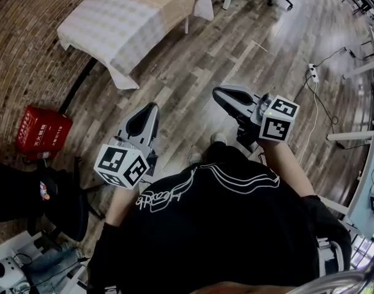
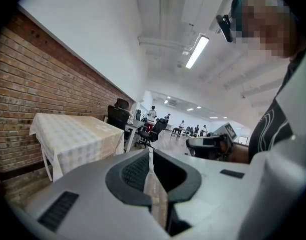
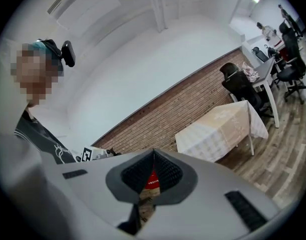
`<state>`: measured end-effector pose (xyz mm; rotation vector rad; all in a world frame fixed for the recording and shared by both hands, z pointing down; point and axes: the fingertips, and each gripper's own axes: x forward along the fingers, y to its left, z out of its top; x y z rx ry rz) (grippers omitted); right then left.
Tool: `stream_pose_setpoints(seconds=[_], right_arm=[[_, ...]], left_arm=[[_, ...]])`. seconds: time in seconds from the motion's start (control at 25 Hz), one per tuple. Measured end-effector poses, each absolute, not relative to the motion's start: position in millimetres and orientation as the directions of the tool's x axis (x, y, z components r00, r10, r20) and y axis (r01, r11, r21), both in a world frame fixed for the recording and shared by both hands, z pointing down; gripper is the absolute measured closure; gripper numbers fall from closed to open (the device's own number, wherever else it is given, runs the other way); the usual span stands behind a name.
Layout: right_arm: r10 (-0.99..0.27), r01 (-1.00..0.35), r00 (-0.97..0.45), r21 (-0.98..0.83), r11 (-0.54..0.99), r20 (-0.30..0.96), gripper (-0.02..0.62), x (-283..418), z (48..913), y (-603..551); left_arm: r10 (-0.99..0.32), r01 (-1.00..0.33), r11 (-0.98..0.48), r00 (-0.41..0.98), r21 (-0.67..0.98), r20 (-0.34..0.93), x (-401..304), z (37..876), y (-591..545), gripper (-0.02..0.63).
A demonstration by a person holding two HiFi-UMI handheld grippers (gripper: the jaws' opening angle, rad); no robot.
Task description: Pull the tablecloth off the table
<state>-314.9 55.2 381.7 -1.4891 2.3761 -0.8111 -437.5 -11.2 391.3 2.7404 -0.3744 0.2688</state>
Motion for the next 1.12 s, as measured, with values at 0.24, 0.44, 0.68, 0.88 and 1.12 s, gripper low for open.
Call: stream_pose_setpoints(seconds=[0.24,0.44,0.68,0.88,1.12], right_arm=[[-0.879,-0.742,-0.470,-0.576,0.343,0.081,0.598,-273.7,392.3,34.5],[-0.870,-0.716,-0.488,-0.601,0.356,0.066,0.598,-215.1,406.0,-5.3],[-0.831,-0.684,-0.552,-0.605,0.407,0.065,0.598,-139.7,414.0,-55.4],[-0.810,-0.663,-0.584,-0.610,0.435,0.057,0.598,-69.9,420.5,-85.3],[-0.803,-0.661,-0.591,-0.620,0.424,0.081,0.598,-1.5,436.6,-116.2]], left_arm=[[-0.245,-0.320,-0.896,0.934,0.307,0.259,-401.7,398.1,-33.4,0.600],[-0.284,-0.374,-0.869,0.913,0.323,0.292,-357.0,412.2,-68.8,0.600],[-0.334,-0.421,-0.839,0.898,0.344,0.286,-278.4,415.0,-115.2,0.600],[-0.380,-0.469,-0.818,0.875,0.333,0.300,-207.6,422.2,-141.6,0.600],[-0.449,-0.546,-0.770,0.831,0.329,0.328,-158.7,435.9,-170.8,0.600]])
